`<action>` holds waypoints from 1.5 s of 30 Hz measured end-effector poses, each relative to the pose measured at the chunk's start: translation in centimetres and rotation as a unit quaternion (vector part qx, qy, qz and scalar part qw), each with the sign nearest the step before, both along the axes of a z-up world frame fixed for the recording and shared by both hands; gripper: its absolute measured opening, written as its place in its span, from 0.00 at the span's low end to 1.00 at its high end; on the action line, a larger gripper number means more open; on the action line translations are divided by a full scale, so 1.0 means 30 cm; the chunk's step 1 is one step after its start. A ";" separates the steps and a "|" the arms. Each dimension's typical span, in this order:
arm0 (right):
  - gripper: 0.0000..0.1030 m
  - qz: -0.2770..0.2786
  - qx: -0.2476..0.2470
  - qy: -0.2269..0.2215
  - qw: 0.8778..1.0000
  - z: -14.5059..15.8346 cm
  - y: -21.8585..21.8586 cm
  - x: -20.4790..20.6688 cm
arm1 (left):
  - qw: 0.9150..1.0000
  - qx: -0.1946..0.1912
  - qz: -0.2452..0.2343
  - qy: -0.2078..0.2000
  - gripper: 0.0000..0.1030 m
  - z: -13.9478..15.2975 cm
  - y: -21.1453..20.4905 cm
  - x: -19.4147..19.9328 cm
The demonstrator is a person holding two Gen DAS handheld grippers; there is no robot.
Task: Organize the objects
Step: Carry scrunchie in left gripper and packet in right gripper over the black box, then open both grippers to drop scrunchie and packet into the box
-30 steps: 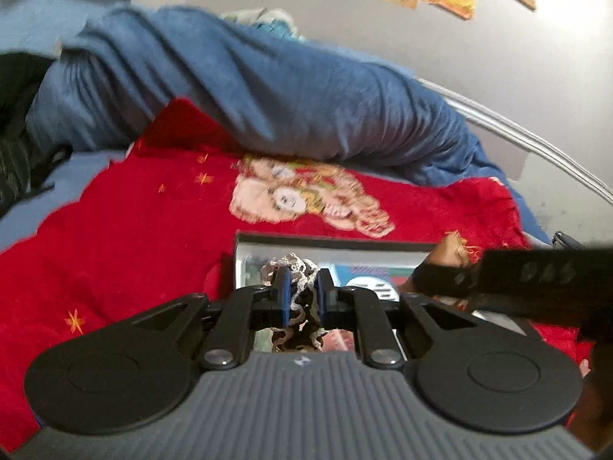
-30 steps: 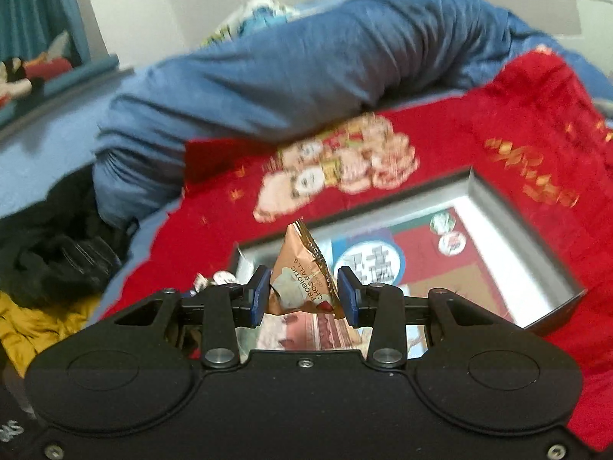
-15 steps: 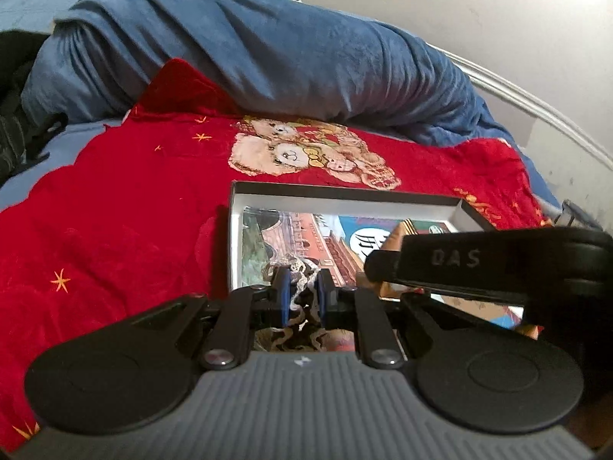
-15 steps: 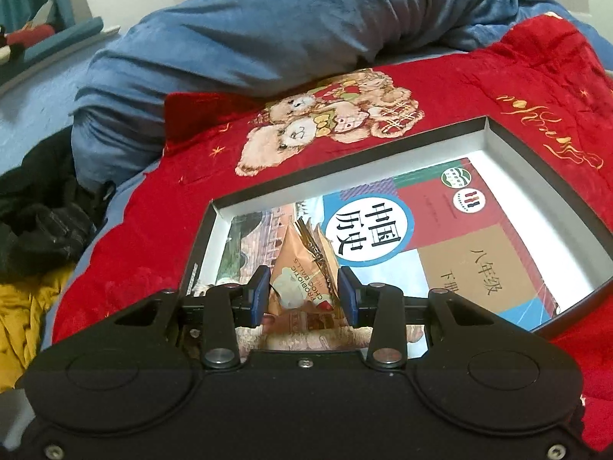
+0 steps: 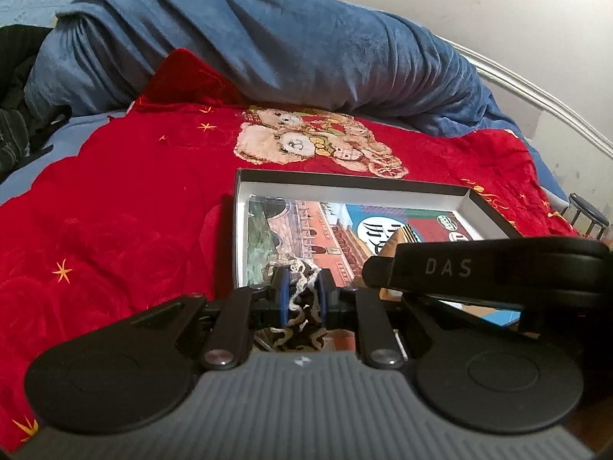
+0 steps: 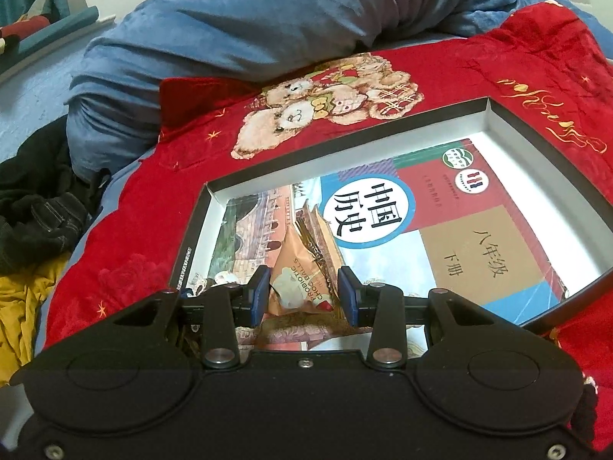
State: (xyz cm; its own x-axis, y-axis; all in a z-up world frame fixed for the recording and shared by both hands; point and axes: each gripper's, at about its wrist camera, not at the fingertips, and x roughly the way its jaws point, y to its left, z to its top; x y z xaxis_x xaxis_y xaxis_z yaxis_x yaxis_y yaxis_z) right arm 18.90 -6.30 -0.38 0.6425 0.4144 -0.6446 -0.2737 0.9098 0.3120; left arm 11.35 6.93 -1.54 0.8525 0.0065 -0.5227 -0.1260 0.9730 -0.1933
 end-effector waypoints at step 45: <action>0.84 -0.052 0.035 -0.106 0.992 0.350 -0.220 -0.308 | 0.992 -0.007 0.024 -0.127 0.89 0.223 -0.012 -0.175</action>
State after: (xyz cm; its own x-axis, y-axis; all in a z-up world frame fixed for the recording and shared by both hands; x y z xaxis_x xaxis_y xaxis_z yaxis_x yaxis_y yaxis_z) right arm 9.67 -12.91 10.10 0.8022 0.3784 -0.4618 -0.2466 0.9145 0.3208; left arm 6.10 6.58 5.15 0.9556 0.0439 -0.2913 -0.1167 0.9644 -0.2374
